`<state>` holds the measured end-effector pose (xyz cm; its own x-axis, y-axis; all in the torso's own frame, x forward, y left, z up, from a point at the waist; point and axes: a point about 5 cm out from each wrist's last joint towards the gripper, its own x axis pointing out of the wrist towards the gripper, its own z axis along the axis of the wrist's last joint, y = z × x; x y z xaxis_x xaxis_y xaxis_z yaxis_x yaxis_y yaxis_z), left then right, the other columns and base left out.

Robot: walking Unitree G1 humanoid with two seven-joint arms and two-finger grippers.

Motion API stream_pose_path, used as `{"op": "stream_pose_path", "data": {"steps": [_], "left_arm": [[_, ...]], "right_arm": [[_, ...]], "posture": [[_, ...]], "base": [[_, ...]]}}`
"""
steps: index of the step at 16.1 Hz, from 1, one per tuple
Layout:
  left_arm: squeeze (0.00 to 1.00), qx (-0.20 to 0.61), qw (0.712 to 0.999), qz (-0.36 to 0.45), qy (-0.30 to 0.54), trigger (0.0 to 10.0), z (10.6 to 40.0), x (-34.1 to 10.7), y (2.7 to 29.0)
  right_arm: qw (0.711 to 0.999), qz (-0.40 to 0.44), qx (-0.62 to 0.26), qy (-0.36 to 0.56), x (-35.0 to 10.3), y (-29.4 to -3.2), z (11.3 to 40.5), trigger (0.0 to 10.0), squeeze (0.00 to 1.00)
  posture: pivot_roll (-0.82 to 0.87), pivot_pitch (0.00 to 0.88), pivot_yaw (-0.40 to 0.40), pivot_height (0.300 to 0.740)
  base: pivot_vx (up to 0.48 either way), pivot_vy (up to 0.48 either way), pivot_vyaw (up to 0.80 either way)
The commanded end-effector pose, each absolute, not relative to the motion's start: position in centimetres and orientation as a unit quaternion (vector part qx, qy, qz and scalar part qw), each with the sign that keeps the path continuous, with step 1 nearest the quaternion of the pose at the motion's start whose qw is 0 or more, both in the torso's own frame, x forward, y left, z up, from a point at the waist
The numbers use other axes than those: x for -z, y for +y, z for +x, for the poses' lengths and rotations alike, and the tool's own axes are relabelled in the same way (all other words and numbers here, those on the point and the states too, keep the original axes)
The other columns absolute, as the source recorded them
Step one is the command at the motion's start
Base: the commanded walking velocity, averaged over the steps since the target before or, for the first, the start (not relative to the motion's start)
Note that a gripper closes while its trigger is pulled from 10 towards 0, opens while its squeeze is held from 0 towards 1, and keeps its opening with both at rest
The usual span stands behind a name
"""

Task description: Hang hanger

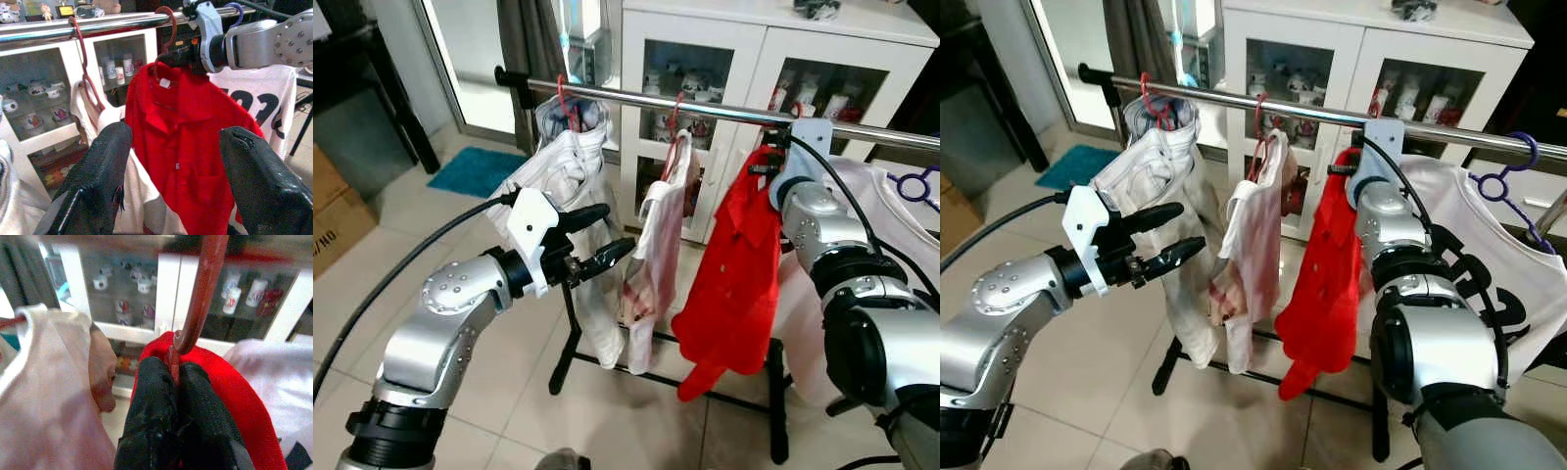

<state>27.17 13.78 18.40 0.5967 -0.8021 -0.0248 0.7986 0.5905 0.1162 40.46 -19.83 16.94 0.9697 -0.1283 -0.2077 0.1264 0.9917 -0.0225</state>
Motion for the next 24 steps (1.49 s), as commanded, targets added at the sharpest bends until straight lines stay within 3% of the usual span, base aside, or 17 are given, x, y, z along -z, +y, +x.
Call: {"op": "stream_pose_path", "data": {"steps": [1,10,12,17,20,22,24], "left_arm": [[0.0,0.45,0.891,0.059,-0.019,10.0,26.8,-18.8,14.0],[0.0,0.447,0.893,0.053,-0.01,10.0,26.2,-18.8,14.0],[0.0,0.443,0.895,0.053,-0.01,10.0,26.5,-18.9,14.0],[0.0,0.391,0.918,0.066,0.004,10.0,27.5,-17.9,14.9],[0.0,0.337,0.94,0.051,0.017,10.0,27.7,-17.1,16.0],[0.0,0.314,0.948,0.05,0.033,10.0,27.6,-16.4,16.2],[0.0,0.274,0.959,0.056,0.035,10.0,27.8,-15.5,16.4]], "right_arm": [[0.993,0.0,0.071,0.096,-18.1,-20.1,40.8,10.0,0.0],[0.991,-0.016,0.069,0.111,-17.2,-20.6,40.5,10.0,0.0],[0.995,-0.006,0.068,0.074,-18.2,-20.9,40.7,10.0,1.0],[0.998,-0.023,0.034,0.037,-18.8,-20.3,40.4,10.0,1.0],[0.998,-0.032,0.011,0.053,-18.0,-20.4,38.5,10.0,1.0],[0.997,-0.021,-0.013,0.072,-17.3,-20.2,37.0,10.0,0.0],[0.997,-0.012,-0.047,0.058,-17.1,-19.6,35.0,10.0,0.0]], "posture": [[0.08,0.079,-0.012,0.74],[0.08,0.102,-0.027,0.74],[0.07,0.089,-0.022,0.74],[0.04,0.024,0.001,0.74],[0.01,0.0,0.019,0.74],[-0.01,0.0,0.031,0.74],[-0.03,0.0,0.044,0.74]], "base": [[0.0,0.0,0.0],[0.0,0.0,0.0],[0.0,0.0,0.0],[0.0,0.0,0.0],[0.0,0.0,0.0],[0.0,0.0,0.0],[0.0,0.0,0.0]]}}
